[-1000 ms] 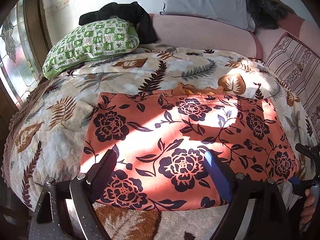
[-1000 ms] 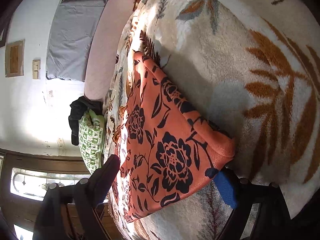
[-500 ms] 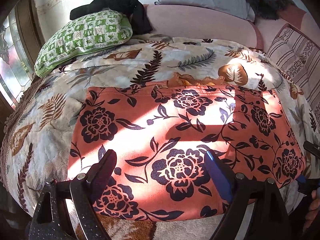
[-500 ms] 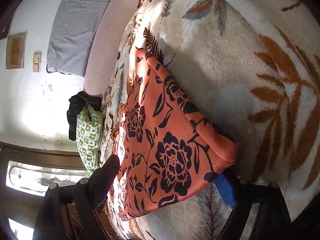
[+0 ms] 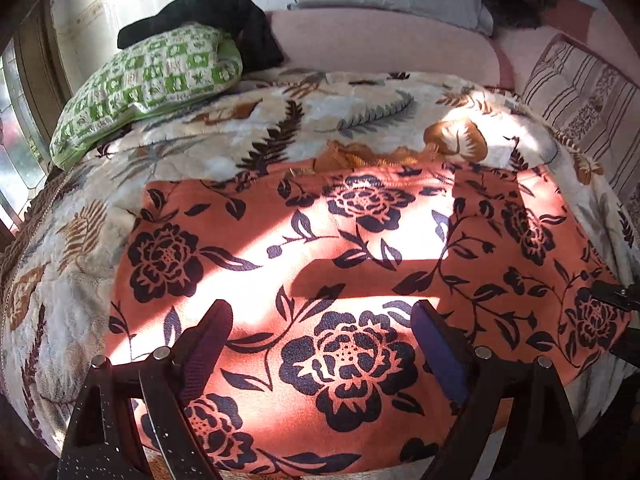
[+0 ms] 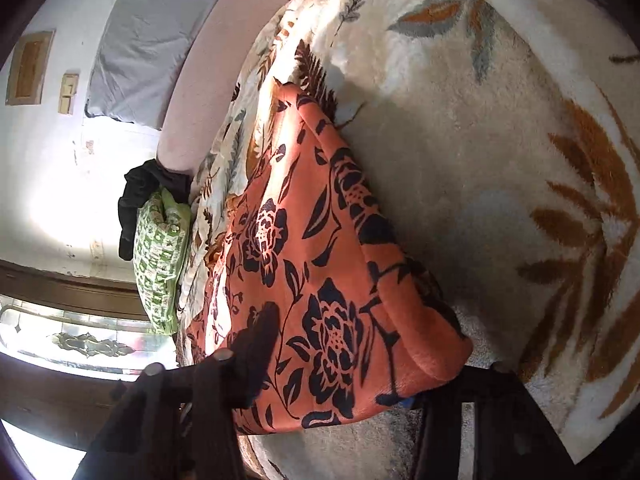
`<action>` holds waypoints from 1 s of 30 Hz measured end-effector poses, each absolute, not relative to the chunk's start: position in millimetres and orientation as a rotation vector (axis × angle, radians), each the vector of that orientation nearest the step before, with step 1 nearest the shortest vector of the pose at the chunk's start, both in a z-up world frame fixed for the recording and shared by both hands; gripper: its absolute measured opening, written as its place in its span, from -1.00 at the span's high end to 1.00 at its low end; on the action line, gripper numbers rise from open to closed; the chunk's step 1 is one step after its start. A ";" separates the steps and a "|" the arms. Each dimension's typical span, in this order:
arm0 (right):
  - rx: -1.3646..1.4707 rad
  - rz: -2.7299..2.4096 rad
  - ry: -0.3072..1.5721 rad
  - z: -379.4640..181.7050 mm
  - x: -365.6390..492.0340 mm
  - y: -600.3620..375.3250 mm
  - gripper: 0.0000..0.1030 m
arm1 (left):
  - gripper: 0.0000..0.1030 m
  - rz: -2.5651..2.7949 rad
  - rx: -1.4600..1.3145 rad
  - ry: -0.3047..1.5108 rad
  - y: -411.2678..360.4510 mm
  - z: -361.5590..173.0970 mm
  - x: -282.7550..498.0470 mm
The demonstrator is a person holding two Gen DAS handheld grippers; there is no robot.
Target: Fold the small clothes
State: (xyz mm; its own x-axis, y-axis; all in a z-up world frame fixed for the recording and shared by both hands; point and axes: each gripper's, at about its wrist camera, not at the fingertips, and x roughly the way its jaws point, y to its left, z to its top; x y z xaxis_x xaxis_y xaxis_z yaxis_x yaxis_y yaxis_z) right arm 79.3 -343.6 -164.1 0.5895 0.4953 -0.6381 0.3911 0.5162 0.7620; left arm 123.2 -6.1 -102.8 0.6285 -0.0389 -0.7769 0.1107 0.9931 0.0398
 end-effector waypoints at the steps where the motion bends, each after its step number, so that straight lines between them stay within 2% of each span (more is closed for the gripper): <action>1: 1.058 0.074 0.993 -162.7 80.1 -342.6 0.16 | -0.78 -0.074 0.082 0.879 -2.6 -102.5 117.7; 4: 1.019 0.019 0.992 -165.3 80.4 -342.6 0.15 | -0.84 -0.108 0.117 1.045 -4.6 -147.2 122.9; 6: 1.028 0.017 1.001 -172.6 85.4 -342.4 0.14 | -0.86 -0.110 0.184 0.963 -9.7 -146.4 116.2; 7: 0.986 0.023 1.015 -169.6 90.3 -339.5 0.22 | -0.84 -0.125 0.185 0.979 -9.7 -140.3 115.5; 8: 0.927 0.036 1.034 -163.4 95.8 -334.7 0.65 | -0.84 -0.148 0.143 0.969 -4.4 -130.4 113.3; 9: 0.883 0.053 1.043 -154.6 99.7 -329.2 0.72 | -0.84 -0.164 0.090 0.933 4.6 -117.9 108.6; 14: 0.582 0.124 0.926 -56.2 117.9 -258.3 0.73 | -0.84 -0.048 -0.146 0.756 98.0 -63.7 77.9; 19: 0.311 0.332 0.844 15.0 133.6 -117.7 0.73 | -0.84 0.234 -0.429 0.653 227.5 -62.7 34.5; 22: 0.187 0.436 0.892 -1.5 138.2 -26.3 0.73 | -0.84 0.312 -0.615 0.646 277.9 -86.4 18.1; 26: 0.076 0.469 1.194 -112.1 156.7 60.5 0.68 | -0.83 0.290 -0.708 0.689 292.3 -109.4 17.3; 27: 0.073 0.449 1.186 -122.4 154.4 64.6 0.67 | -0.83 0.271 -0.701 0.675 291.6 -108.2 16.1; 30: 0.086 0.437 1.144 -100.5 147.0 63.1 0.63 | -0.83 0.260 -0.674 0.652 288.2 -105.2 15.7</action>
